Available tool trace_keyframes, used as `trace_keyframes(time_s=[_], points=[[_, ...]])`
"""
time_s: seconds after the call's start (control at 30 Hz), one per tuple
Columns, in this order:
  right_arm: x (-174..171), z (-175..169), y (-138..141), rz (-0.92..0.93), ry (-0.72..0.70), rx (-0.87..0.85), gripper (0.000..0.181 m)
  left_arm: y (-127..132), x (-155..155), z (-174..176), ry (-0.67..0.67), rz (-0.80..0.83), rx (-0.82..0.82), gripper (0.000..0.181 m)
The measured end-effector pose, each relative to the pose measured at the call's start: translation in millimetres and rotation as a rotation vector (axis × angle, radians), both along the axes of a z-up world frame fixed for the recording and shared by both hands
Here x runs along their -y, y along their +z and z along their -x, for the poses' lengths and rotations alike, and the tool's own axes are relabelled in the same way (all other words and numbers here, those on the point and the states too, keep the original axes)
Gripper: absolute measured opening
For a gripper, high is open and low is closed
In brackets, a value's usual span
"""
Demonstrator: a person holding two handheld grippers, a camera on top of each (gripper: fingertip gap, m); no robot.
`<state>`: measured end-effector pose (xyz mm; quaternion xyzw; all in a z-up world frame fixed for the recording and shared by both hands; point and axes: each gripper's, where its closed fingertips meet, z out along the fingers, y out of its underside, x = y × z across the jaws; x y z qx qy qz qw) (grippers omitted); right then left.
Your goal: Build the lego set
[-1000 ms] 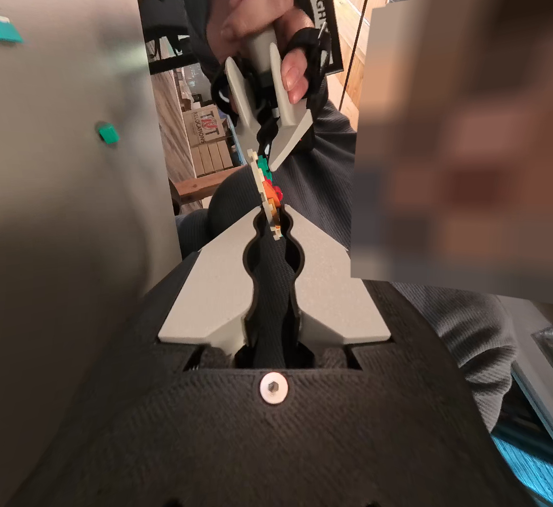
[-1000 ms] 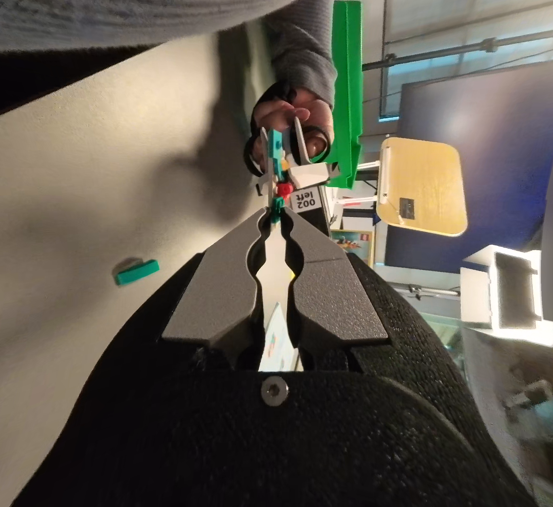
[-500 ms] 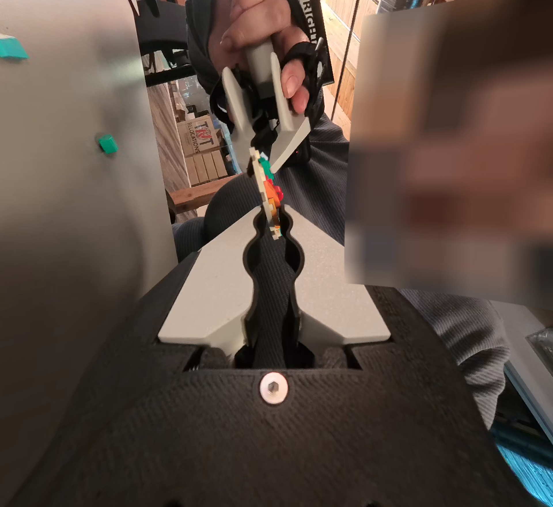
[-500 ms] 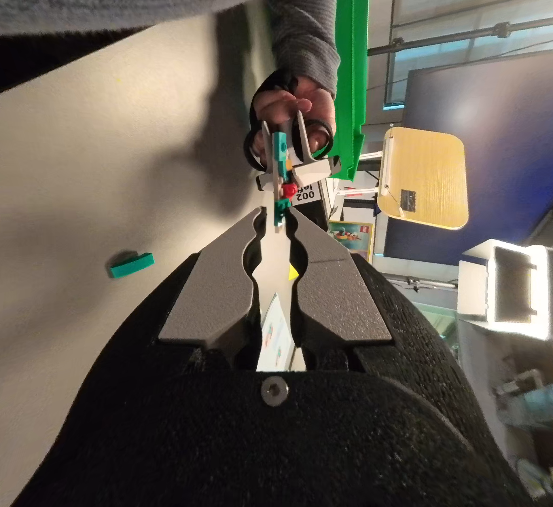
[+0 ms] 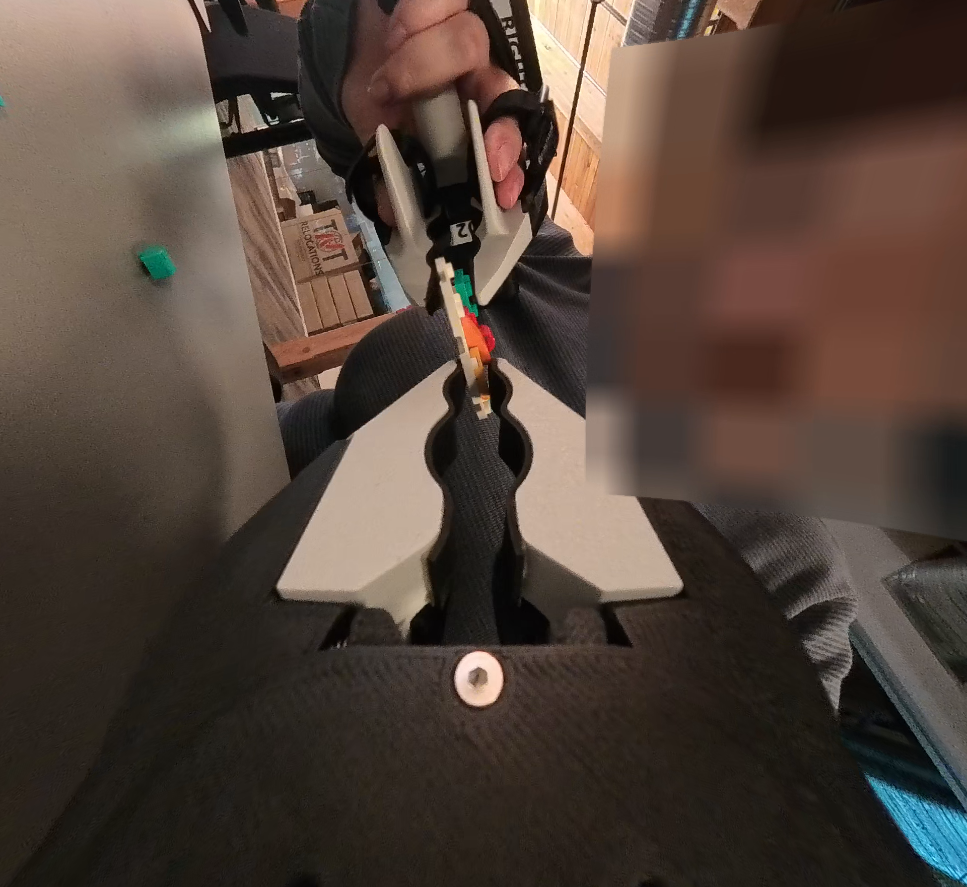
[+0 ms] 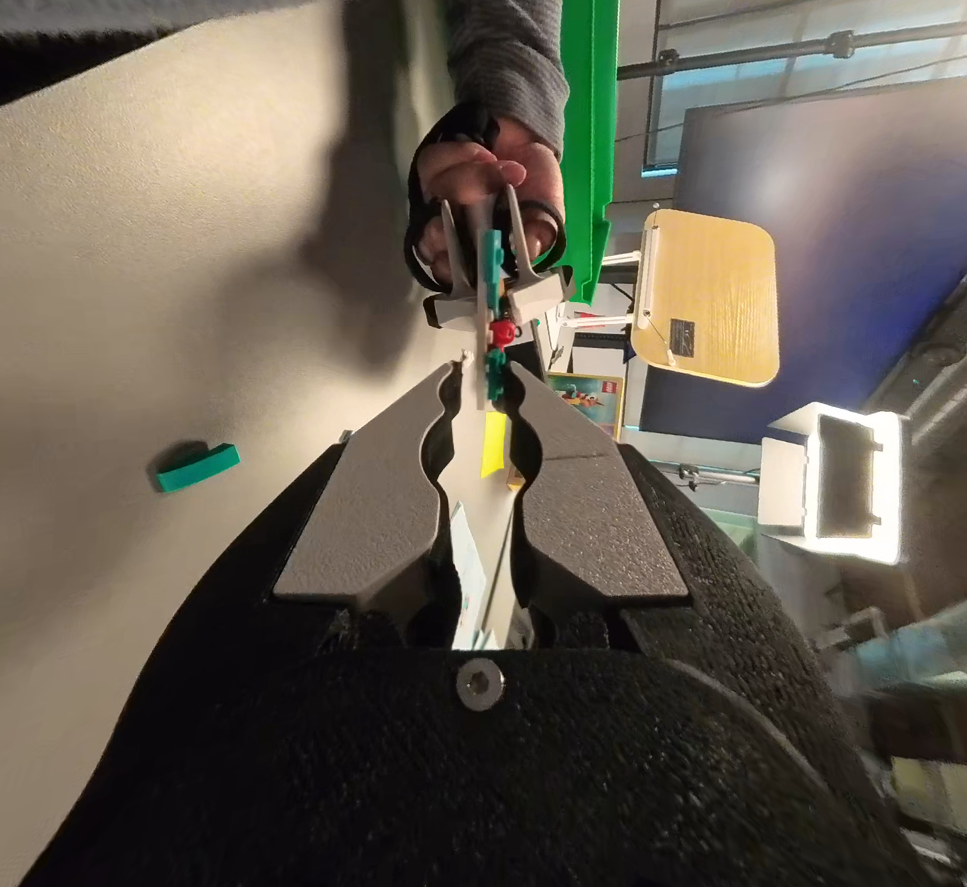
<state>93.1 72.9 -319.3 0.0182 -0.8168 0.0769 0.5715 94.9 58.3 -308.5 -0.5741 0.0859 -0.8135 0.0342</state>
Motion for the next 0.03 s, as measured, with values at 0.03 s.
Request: trace_keyframes(time_s=[0.03], points=[[0.2, 0.3, 0.5, 0.0, 0.0, -0.004, 0.014, 0.6, 0.3, -0.1, -0.001, 0.001, 0.005, 0.007]])
